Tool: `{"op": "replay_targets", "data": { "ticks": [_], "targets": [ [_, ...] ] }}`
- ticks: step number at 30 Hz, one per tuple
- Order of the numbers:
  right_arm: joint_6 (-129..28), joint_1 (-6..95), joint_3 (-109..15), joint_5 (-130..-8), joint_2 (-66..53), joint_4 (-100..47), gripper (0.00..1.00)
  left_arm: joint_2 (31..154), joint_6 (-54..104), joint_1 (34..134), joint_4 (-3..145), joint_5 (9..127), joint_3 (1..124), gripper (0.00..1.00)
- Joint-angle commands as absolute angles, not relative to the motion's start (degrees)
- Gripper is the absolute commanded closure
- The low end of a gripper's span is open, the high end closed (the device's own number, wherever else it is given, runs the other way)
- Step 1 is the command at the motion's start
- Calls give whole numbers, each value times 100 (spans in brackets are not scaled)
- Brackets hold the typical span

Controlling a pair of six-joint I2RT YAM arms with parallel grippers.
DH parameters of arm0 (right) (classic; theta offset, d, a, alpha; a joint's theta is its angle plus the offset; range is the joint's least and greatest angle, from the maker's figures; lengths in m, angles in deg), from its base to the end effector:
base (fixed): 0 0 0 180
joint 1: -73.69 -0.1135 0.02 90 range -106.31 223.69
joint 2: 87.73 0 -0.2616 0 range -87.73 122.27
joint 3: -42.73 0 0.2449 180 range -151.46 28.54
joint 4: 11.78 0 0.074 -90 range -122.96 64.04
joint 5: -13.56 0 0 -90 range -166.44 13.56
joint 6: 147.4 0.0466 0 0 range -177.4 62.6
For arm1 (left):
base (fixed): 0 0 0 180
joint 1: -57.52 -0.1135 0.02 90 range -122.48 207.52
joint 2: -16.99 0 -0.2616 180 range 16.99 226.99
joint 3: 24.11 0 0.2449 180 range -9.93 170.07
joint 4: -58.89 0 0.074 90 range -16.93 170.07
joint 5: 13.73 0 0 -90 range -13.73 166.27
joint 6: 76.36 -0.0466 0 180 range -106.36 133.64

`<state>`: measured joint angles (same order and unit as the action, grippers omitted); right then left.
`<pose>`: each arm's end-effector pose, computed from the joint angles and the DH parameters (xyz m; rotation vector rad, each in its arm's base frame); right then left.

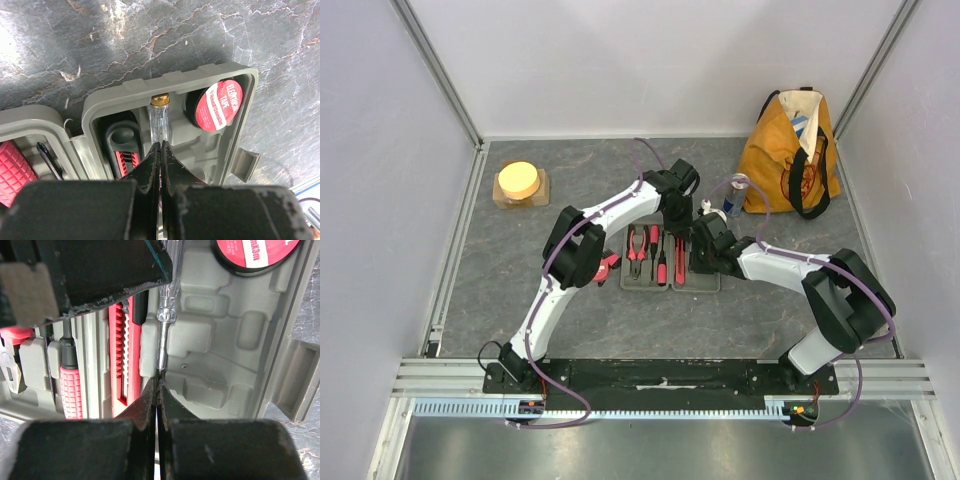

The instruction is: Pack the tool kit

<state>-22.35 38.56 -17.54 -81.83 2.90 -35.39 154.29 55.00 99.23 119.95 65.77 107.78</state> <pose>0.2520 0.1719 0.1539 0.0372 2.5490 0.3784 0.3705 -0.3416 0.1580 0.0642 2.8942 -0.5988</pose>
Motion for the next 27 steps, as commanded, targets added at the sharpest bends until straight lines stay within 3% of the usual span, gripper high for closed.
{"op": "replay_targets", "data": {
  "ticks": [1, 3, 6, 11, 15, 20, 27],
  "targets": [
    [-2154, 3845, -1689, -8496, 236, -3879, 100, 15850, 5354, 9962, 12590, 6854, 10679, 98],
    [-2163, 3845, -1978, -8706, 52, -4133, 100, 15675, 5319, 9918, 12598, 6880, 10871, 98],
    [-2207, 3845, -2497, -8979, -256, -4406, 99, 15455, 5240, 9821, 12590, 6871, 11284, 85],
    [-2259, 3845, -3183, -9392, -775, -4758, 84, 14954, 5073, 9707, 12450, 6801, 11769, 63],
    [-2356, 3845, -3359, -9516, -1074, -4943, 74, 14357, 4933, 9567, 12352, 6993, 11576, 55],
    [-2628, 3845, -3237, -9297, -1311, -4917, 64, 13119, 4809, 9181, 12134, 7925, 10234, 54],
    [-2787, 3836, -3114, -8822, -1312, -4803, 55, 11422, 4845, 8407, 11395, 8084, 7492, 52]
  ]
}}
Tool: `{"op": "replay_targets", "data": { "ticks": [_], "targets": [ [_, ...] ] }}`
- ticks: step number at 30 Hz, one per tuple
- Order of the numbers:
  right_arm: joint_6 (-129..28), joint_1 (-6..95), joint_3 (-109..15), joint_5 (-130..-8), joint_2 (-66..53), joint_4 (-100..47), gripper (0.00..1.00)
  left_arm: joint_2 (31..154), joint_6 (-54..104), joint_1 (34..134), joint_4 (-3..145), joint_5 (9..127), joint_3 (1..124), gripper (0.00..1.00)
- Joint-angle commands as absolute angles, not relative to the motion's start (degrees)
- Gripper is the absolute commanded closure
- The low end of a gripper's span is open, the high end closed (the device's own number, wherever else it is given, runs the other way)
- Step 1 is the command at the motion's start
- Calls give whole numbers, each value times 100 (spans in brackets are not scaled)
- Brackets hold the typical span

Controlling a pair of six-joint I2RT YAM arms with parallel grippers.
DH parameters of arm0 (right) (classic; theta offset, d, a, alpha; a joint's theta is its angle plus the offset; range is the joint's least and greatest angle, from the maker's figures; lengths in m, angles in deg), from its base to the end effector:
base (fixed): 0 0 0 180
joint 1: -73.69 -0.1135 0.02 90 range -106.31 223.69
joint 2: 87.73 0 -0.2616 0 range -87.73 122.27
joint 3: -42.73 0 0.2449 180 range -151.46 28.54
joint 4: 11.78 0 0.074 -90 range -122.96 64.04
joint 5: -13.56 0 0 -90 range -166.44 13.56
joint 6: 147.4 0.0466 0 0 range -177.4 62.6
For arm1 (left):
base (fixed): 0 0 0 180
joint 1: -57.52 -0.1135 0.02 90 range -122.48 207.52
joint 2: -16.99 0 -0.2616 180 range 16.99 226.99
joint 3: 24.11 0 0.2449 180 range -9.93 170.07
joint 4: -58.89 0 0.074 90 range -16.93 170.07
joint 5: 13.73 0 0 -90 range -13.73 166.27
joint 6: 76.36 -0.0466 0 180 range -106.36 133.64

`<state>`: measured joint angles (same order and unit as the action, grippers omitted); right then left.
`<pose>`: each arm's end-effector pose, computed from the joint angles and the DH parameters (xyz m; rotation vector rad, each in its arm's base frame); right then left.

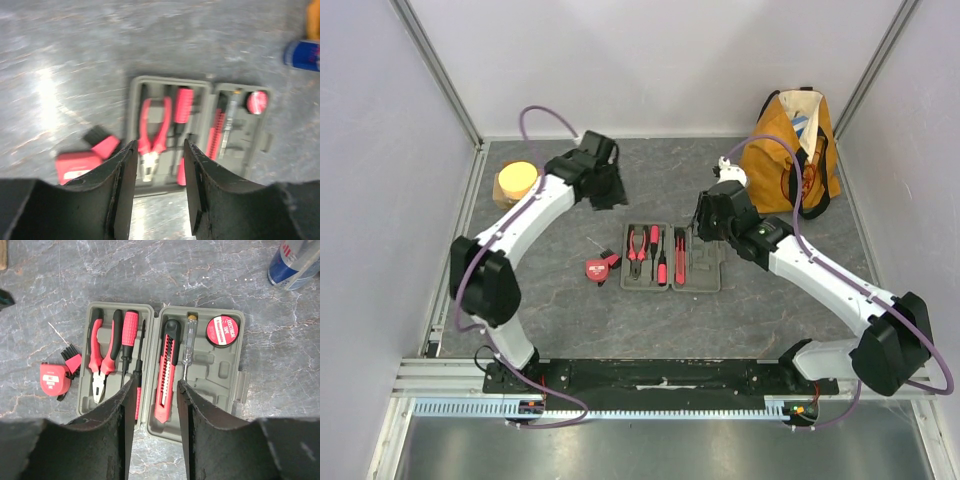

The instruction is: Pack the tool kit

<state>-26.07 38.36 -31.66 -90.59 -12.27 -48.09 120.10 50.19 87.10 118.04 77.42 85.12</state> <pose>0.2464 0.1607 0.2898 0.0587 2.2248 0.3732 0.3443 -0.1944 0.2980 -0.1638 2.5493 -0.4445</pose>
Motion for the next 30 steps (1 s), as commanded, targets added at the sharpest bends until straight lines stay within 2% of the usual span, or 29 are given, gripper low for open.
{"op": "replay_targets", "data": {
  "ticks": [1, 7, 12, 20, 30],
  "targets": [
    [-2787, 3827, -3122, -8778, -1294, -4785, 53, 11290, 4827, 8345, 11325, 8067, 7219, 51],
    [-2971, 3696, -3324, -8312, -794, -4679, 52, 11016, 4818, 8143, 10815, 7698, 5759, 49],
    [-2945, 3467, -3465, -8180, -460, -4636, 53, 11402, 4941, 8081, 10621, 7750, 5292, 49],
    [-2892, 3405, -3526, -8013, -161, -4565, 54, 11263, 4818, 8081, 10551, 7654, 4730, 59],
    [-3314, 2888, -4387, -7425, 876, -4196, 60, 10560, 5002, 8090, 10708, 7381, 3824, 67]
  ]
}}
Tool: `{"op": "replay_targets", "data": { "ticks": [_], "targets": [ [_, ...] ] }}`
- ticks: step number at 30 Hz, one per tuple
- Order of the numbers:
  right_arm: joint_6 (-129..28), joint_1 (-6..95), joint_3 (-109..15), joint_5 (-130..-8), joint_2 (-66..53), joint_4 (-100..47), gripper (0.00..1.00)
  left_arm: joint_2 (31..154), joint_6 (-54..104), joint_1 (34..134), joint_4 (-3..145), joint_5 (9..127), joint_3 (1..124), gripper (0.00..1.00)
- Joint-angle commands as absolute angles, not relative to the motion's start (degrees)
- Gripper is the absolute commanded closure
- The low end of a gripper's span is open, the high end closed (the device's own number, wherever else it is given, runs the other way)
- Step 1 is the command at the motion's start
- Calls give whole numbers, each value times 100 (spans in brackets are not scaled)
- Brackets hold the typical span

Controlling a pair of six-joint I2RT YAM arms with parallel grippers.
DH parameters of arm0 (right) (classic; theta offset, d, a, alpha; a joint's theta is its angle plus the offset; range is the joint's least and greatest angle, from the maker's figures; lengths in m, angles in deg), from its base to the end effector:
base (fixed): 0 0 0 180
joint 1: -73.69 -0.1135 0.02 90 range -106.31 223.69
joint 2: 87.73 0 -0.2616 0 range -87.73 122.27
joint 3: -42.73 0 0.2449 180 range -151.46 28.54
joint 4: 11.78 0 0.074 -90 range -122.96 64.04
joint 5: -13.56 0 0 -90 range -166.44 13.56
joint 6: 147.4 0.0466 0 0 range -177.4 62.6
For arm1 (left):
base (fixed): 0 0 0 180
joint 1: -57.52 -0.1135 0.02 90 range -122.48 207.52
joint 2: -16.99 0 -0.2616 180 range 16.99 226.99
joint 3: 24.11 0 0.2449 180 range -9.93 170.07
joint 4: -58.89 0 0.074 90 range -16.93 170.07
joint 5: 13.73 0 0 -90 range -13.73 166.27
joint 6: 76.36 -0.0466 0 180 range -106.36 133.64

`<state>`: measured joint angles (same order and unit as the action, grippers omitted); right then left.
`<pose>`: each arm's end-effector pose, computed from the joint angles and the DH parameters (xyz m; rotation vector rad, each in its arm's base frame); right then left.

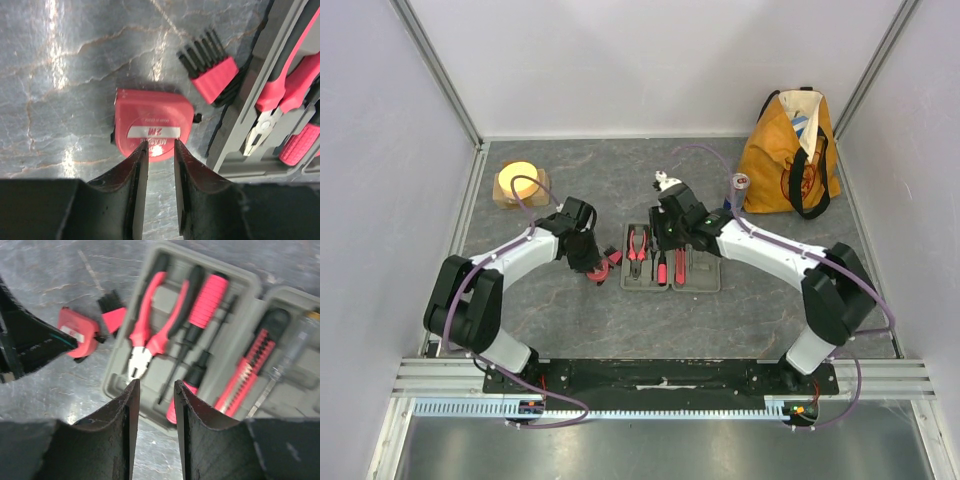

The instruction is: Pack the tool kit

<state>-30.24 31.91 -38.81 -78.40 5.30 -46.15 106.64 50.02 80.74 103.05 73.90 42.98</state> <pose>0.2679 0.2372 0.2394 -0.2933 2.4193 0.5248 0.2678 -0.1170 0.1704 -0.3079 2.7730 -0.3357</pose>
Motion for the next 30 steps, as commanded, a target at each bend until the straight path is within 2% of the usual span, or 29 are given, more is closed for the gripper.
{"op": "replay_targets", "data": {
  "ticks": [1, 3, 6, 10, 18, 24, 30],
  "targets": [
    [-3384, 2782, -4545, -7363, 1034, -4152, 62, 10489, 5011, 8090, 10770, 7433, 3832, 67],
    [-3419, 2598, -4739, -7223, 1394, -4021, 66, 10287, 5047, 8090, 10945, 7574, 3954, 67],
    [-3402, 2386, -4976, -6985, 1886, -3915, 81, 10059, 5134, 8072, 11200, 7801, 4341, 66],
    [-3402, 2289, -5248, -6897, 2440, -3827, 90, 9838, 5213, 8028, 11359, 7987, 4824, 62],
    [-3314, 2263, -5390, -7265, 3004, -4064, 94, 10180, 5170, 7853, 11324, 7803, 5449, 60],
    [-2990, 2263, -4951, -8372, 2618, -4363, 97, 11067, 4880, 7800, 11254, 7348, 6125, 59],
    [-2892, 2263, -4564, -8707, 2161, -4302, 98, 11955, 4397, 7808, 11192, 7162, 6775, 60]
  ]
}}
